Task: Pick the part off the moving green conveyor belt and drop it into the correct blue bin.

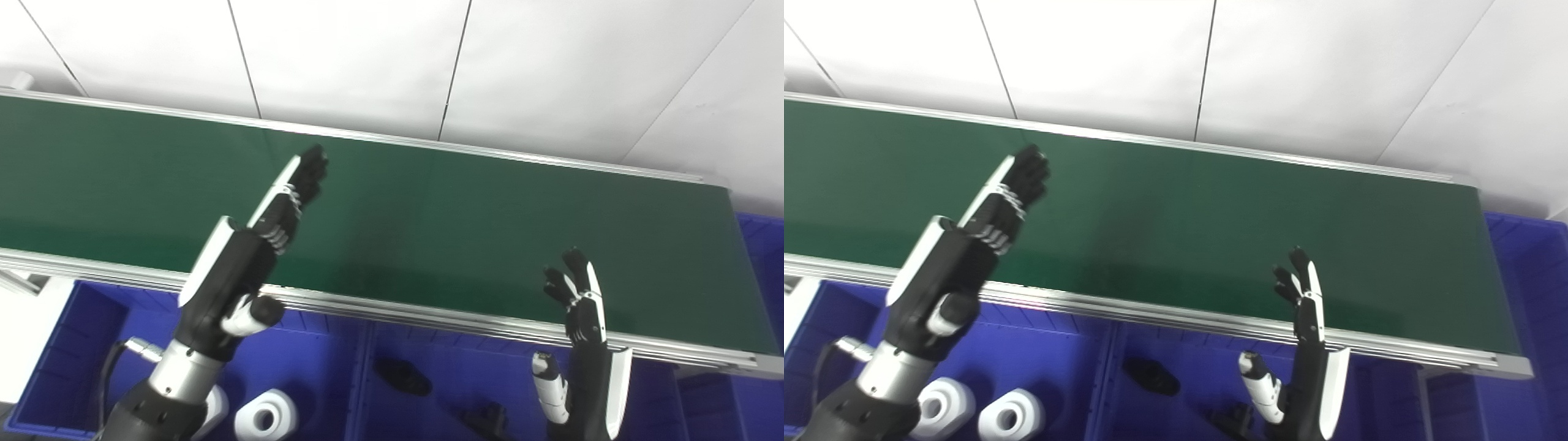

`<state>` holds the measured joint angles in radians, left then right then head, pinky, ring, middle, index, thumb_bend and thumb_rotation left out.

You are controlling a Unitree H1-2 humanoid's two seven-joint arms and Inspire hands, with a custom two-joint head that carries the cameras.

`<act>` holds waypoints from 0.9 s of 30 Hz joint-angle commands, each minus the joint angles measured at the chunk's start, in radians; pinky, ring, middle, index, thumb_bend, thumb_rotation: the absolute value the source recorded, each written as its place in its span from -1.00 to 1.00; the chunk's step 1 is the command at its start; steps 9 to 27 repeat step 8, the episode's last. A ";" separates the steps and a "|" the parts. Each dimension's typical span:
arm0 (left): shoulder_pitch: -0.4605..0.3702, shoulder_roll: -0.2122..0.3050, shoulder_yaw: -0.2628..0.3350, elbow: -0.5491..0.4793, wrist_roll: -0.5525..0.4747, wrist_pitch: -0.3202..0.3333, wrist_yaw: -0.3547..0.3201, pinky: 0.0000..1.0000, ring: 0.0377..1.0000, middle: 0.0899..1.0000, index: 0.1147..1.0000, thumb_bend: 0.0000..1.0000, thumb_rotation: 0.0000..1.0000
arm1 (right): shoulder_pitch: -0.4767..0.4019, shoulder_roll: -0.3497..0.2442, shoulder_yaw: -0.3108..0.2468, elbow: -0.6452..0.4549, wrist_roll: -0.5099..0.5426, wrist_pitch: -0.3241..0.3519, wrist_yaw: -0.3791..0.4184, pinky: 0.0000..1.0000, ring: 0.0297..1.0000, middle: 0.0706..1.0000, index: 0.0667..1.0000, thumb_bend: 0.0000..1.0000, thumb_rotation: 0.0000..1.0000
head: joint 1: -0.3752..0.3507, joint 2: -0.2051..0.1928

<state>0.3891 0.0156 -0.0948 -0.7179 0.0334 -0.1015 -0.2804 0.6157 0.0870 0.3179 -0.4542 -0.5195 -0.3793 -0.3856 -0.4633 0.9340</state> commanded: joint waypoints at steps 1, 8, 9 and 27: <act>-0.001 -0.014 -0.016 -0.009 0.003 -0.080 0.035 1.00 1.00 1.00 1.00 1.00 0.91 | 0.041 0.134 0.108 -0.090 0.015 -0.028 -0.005 0.52 0.63 0.79 0.84 0.58 1.00 | 0.006 0.018; 0.019 -0.041 -0.022 -0.002 0.014 -0.078 0.085 1.00 1.00 1.00 1.00 0.99 0.79 | 0.028 0.121 0.119 -0.089 0.011 -0.010 0.007 0.53 0.62 0.78 0.85 0.61 1.00 | -0.006 0.031; 0.019 -0.041 -0.022 -0.002 0.014 -0.078 0.085 1.00 1.00 1.00 1.00 0.99 0.79 | 0.028 0.121 0.119 -0.089 0.011 -0.010 0.007 0.53 0.62 0.78 0.85 0.61 1.00 | -0.006 0.031; 0.019 -0.041 -0.022 -0.002 0.014 -0.078 0.085 1.00 1.00 1.00 1.00 0.99 0.79 | 0.028 0.121 0.119 -0.089 0.011 -0.010 0.007 0.53 0.62 0.78 0.85 0.61 1.00 | -0.006 0.031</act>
